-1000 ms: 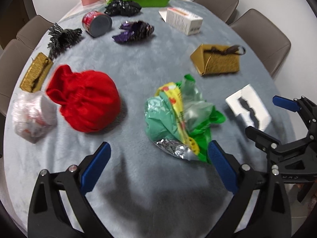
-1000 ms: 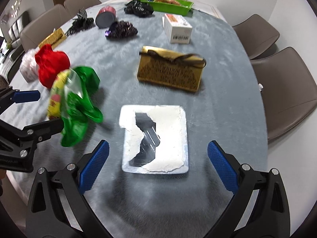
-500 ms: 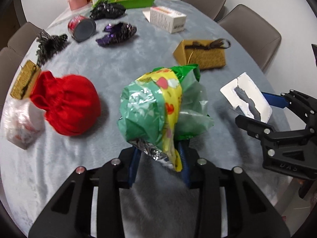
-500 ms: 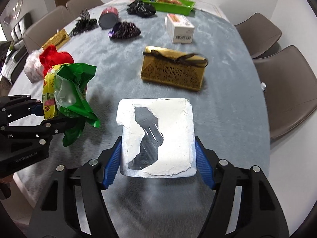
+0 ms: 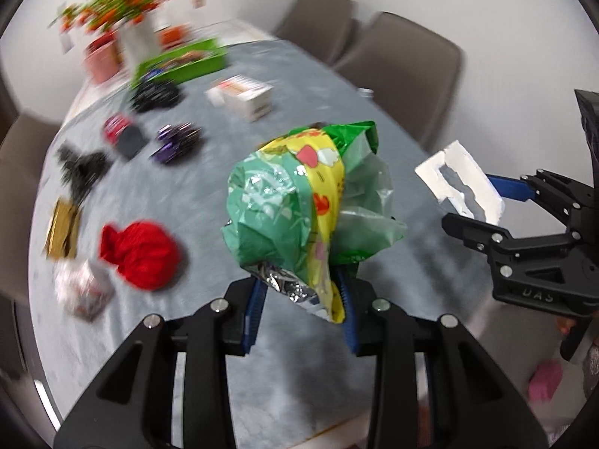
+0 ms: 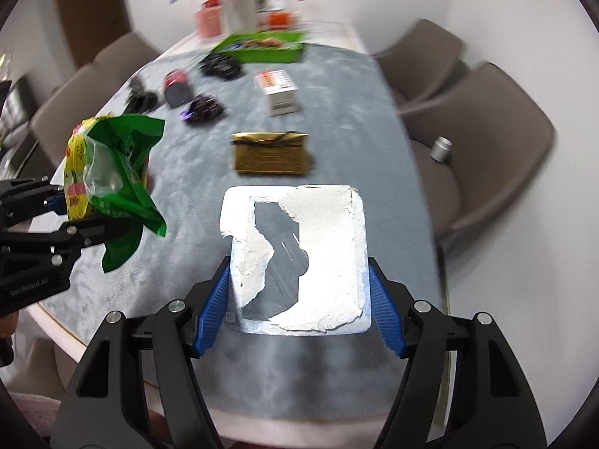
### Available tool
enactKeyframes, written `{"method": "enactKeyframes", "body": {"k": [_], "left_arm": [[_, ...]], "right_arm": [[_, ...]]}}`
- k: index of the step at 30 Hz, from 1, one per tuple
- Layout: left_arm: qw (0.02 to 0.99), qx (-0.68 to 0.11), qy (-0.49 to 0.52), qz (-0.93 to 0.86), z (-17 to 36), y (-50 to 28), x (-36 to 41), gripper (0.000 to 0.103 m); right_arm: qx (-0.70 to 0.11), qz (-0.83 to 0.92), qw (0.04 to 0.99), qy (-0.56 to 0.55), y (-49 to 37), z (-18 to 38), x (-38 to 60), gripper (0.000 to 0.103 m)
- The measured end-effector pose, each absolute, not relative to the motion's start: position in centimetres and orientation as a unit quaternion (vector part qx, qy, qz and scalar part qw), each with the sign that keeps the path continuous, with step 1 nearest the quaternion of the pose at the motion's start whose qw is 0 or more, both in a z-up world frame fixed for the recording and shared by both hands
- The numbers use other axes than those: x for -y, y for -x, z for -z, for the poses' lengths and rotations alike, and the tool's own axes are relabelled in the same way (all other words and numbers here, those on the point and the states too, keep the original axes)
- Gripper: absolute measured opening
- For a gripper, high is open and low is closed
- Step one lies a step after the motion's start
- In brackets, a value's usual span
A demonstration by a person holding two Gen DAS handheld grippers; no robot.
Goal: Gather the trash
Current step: 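Carry the chip bag and white card with both tools over the grey floor bin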
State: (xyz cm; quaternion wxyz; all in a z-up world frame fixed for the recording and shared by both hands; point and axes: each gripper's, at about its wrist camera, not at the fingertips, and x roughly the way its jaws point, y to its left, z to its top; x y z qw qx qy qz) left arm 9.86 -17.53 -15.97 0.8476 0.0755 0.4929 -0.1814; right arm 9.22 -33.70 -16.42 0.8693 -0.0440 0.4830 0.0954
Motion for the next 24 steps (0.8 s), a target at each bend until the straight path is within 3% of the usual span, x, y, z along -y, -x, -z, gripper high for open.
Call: {"method": "enactKeyframes", "body": {"k": [15,24], "left_arm": [[0.751,-0.442,-0.213,0.442,14.8,-5.7,34.9,0.035],[0.734,-0.446,-0.218,0.463,17.1,-1.9,47.1,0.035]], "right_arm": [[-0.462,0.201,0.855,-0.124,5.4,15.6,48.0,0.066],[-0.461,0.229,0.848,-0.127,10.5,17.1,59.2,0.066]]}}
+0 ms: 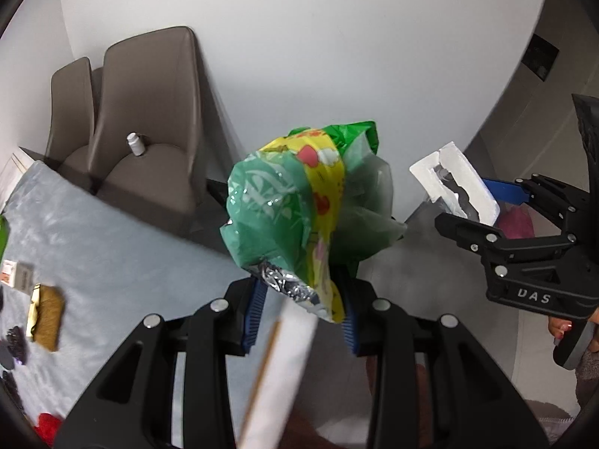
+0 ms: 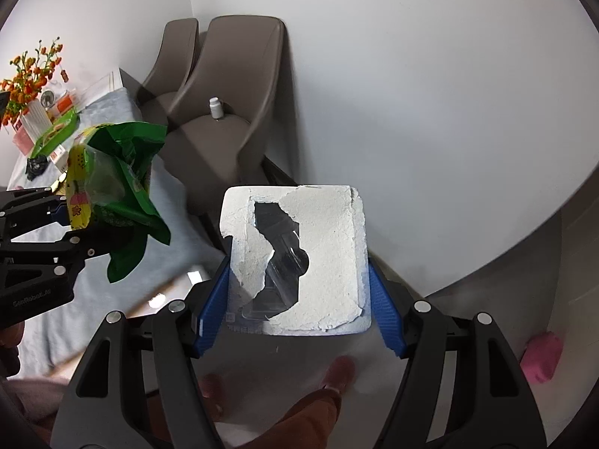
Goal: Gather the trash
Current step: 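Carry the chip bag and white card with both tools over the grey floor bin, then open both tools to drop the bag and card into the bin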
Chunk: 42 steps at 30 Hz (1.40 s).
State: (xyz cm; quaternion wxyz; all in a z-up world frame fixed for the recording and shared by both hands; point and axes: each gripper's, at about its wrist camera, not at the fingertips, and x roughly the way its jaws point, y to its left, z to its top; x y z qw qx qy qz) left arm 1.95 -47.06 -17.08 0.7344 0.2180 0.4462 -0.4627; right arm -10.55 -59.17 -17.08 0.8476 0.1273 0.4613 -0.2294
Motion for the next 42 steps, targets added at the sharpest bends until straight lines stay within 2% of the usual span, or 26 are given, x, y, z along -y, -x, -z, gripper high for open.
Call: {"method": "enactKeyframes", "body": {"k": [7,12,18,27,31,33,34,35,37,40,42], "left_arm": [[0.768,-0.500,-0.156,0.368,21.0,-1.4,55.9,0.036],[0.780,-0.532,-0.117,0.308,26.6,-2.0,59.9,0.036],[0.774,-0.583,-0.087,0.232,38.7,-3.6,61.8,0.036],[0.785,-0.593,-0.080,0.161,59.9,-5.6,61.1,0.036],[0.790,-0.583,-0.100,0.160,64.9,-6.7,60.9,0.038],[0.790,-0.581,-0.104,0.165,66.8,-7.5,60.5,0.038],[0.789,-0.581,-0.103,0.170,67.7,-7.8,60.4,0.039],[0.786,-0.583,-0.103,0.176,68.3,-7.9,60.3,0.041],[0.783,-0.586,-0.107,0.179,69.2,-8.1,60.3,0.062],[0.782,-0.584,-0.110,0.191,69.0,-7.6,60.3,0.071],[0.778,-0.585,-0.120,0.194,68.5,-7.4,60.5,0.071]], "right_arm": [[-0.502,0.127,0.854,-0.054,9.1,20.0,69.0,0.066],[-0.535,0.076,0.841,-0.022,6.5,24.7,72.4,0.066],[-0.570,0.026,0.821,-0.010,3.6,35.4,73.5,0.066],[-0.596,-0.017,0.803,-0.004,-2.1,57.5,73.2,0.066],[-0.594,-0.036,0.804,-0.001,-3.2,63.0,72.7,0.067],[-0.594,-0.041,0.804,0.003,-3.9,64.6,72.5,0.075],[-0.592,-0.040,0.805,0.009,-4.2,65.6,72.5,0.076],[-0.593,-0.041,0.804,0.012,-4.5,66.2,72.5,0.076],[-0.596,-0.038,0.802,0.013,-4.8,67.1,72.4,0.076],[-0.601,-0.033,0.799,0.006,-4.8,66.7,72.8,0.076],[-0.602,-0.029,0.798,0.004,-4.4,65.9,72.8,0.076]]}}
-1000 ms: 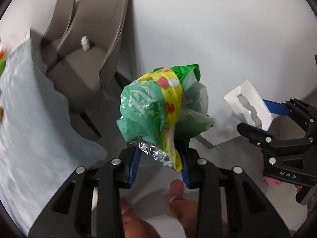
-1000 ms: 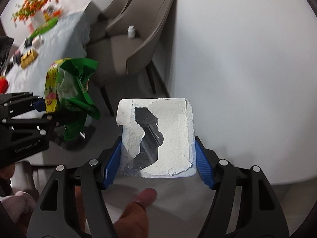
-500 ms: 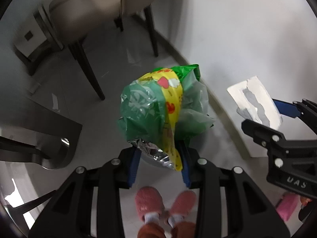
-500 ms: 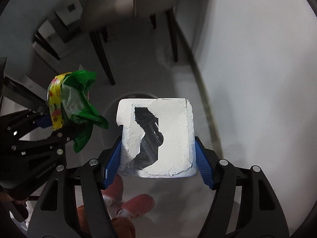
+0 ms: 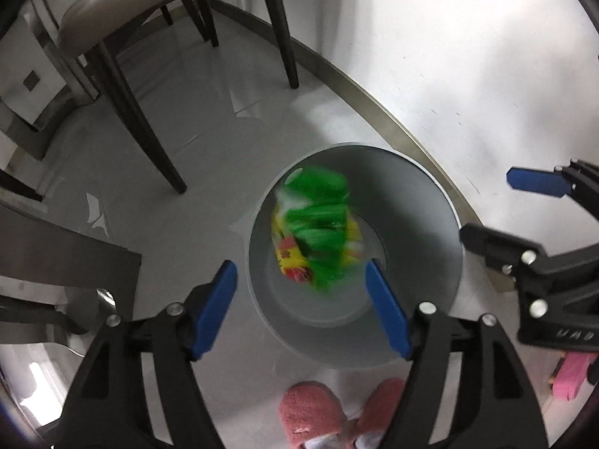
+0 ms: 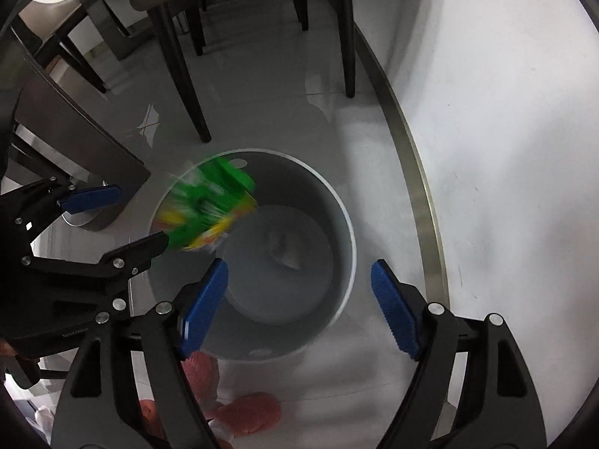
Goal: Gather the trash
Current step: 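Open both tools to drop the bag and card into the bin, then move both open tools back over the table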
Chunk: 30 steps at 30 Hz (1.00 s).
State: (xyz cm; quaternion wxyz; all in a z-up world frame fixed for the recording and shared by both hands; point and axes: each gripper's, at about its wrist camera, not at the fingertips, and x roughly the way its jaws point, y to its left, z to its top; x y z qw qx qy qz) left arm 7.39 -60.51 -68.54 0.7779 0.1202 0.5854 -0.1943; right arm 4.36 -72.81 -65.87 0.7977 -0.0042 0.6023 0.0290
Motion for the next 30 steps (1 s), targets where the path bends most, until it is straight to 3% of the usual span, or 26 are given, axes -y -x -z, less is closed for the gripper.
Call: {"method": "enactKeyframes", "body": {"k": [5,9,21,30], "left_arm": [[0.770,-0.588,-0.129,0.210,64.4,-6.3,61.1,0.071],[0.772,-0.584,-0.133,0.212,57.9,-4.7,61.4,0.071],[0.795,-0.558,-0.069,0.227,33.4,0.6,57.7,0.071],[0.846,-0.512,-0.013,0.146,20.7,3.4,47.9,0.072]], "right_arm": [[-0.608,-0.017,0.794,0.014,-3.6,61.7,73.3,0.076],[-0.610,-0.006,0.792,0.018,-2.5,55.8,73.9,0.076],[-0.568,-0.020,0.822,0.028,2.9,28.6,71.6,0.076],[-0.500,-0.143,0.848,0.102,3.5,16.2,63.1,0.076]]}}
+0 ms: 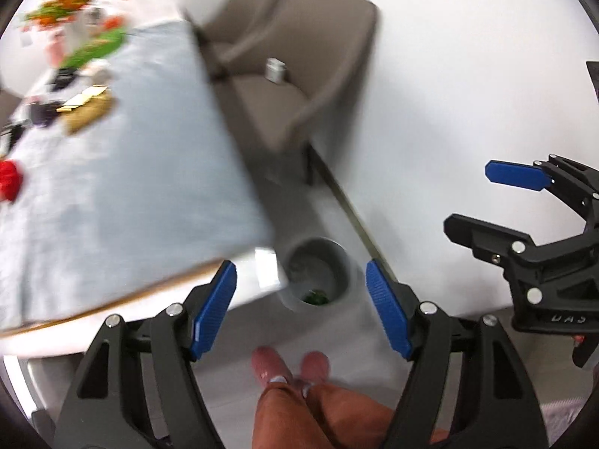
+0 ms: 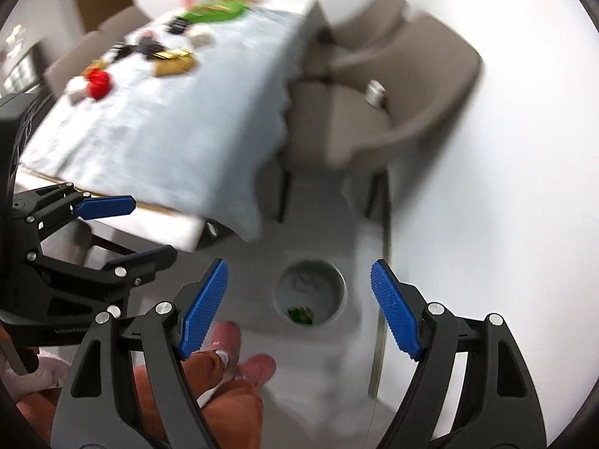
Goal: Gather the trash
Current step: 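Move both open tools back over the table, then grasp the clear plastic bag with the left tool while the right tool grasps the red pouch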
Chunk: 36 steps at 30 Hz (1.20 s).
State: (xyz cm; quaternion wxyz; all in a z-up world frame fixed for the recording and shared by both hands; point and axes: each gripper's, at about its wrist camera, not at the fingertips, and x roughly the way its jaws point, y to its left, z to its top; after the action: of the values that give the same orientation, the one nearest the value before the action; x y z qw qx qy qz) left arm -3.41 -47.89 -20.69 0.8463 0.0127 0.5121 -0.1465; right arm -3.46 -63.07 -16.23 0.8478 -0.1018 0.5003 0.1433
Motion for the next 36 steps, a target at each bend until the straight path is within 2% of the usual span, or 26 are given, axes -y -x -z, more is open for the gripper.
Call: {"method": "enactKeyframes", "body": {"k": [8,21,30,36], "left_arm": [[0.880,-0.473,0.040,-0.002,16.2,4.5,32.4,0.072],[0.880,-0.457,0.067,-0.113,14.7,2.4,6.2,0.072],[0.870,-0.467,0.085,-0.133,17.9,-4.7,-2.5,0.072],[0.864,-0.476,0.084,-0.140,21.6,-9.6,-5.4,0.072]], "right_arm": [[-0.447,-0.260,0.845,0.131,0.5,12.8,49.1,0.076],[-0.419,-0.339,0.831,0.140,-5.8,12.5,22.5,0.076],[-0.430,-0.355,0.813,0.168,-12.7,15.9,12.7,0.076],[-0.449,-0.369,0.790,0.196,-17.2,20.4,8.5,0.076]]}}
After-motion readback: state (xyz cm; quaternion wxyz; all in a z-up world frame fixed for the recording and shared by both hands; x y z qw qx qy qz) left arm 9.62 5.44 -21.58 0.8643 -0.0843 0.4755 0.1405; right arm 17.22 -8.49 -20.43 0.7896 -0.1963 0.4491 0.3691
